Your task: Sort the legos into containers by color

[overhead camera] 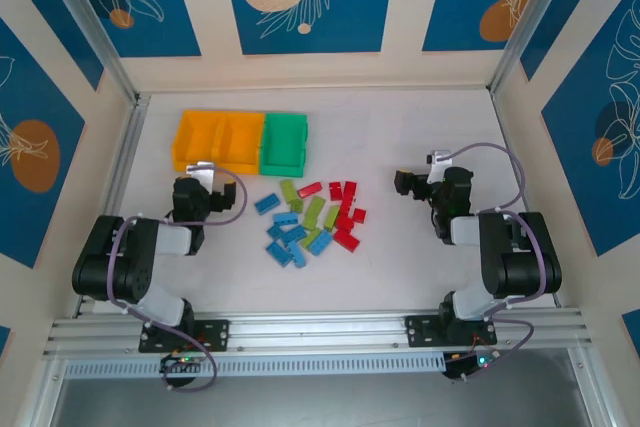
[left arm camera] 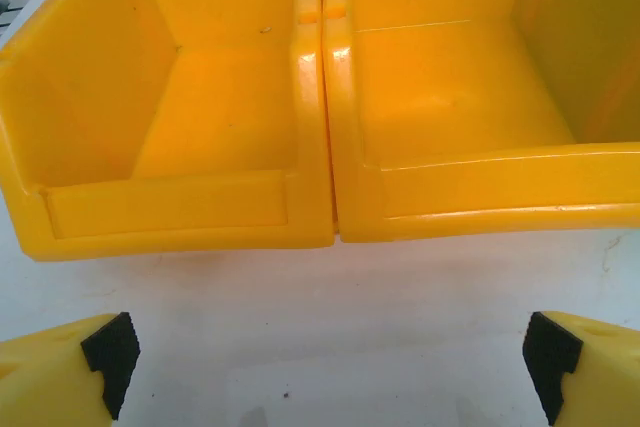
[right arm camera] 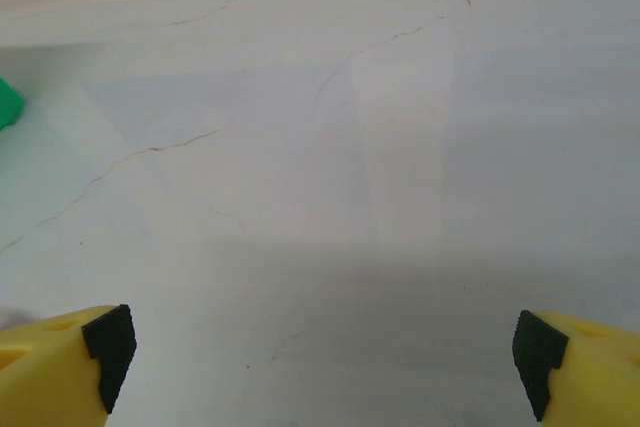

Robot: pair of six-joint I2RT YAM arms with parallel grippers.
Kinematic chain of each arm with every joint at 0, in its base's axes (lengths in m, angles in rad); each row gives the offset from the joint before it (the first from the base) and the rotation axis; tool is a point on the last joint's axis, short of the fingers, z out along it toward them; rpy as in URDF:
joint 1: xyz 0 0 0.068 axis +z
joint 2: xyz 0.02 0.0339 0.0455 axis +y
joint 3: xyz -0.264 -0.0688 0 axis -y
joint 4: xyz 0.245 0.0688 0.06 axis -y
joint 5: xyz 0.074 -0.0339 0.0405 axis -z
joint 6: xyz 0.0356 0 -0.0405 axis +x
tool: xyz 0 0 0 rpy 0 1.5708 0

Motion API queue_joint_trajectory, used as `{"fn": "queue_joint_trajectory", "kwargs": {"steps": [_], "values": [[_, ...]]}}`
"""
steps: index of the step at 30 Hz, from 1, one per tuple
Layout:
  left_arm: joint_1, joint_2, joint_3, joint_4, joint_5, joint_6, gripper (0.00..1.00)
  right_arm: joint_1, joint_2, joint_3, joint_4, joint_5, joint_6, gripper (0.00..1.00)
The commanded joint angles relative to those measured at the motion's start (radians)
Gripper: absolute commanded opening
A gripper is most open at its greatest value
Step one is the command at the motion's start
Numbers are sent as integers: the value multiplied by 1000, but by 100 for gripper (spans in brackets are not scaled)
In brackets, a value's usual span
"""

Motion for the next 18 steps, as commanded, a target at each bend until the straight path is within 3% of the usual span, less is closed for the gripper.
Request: {"fn": "queue_joint_trajectory", "kwargs": {"steps": [1, 18], "values": [[14, -11, 21, 20, 20, -12, 100, -4, 1, 11, 21, -15, -24, 99], [14, -12, 15, 29, 20, -11, 100, 0, -31, 18, -5, 3, -23, 99]]}}
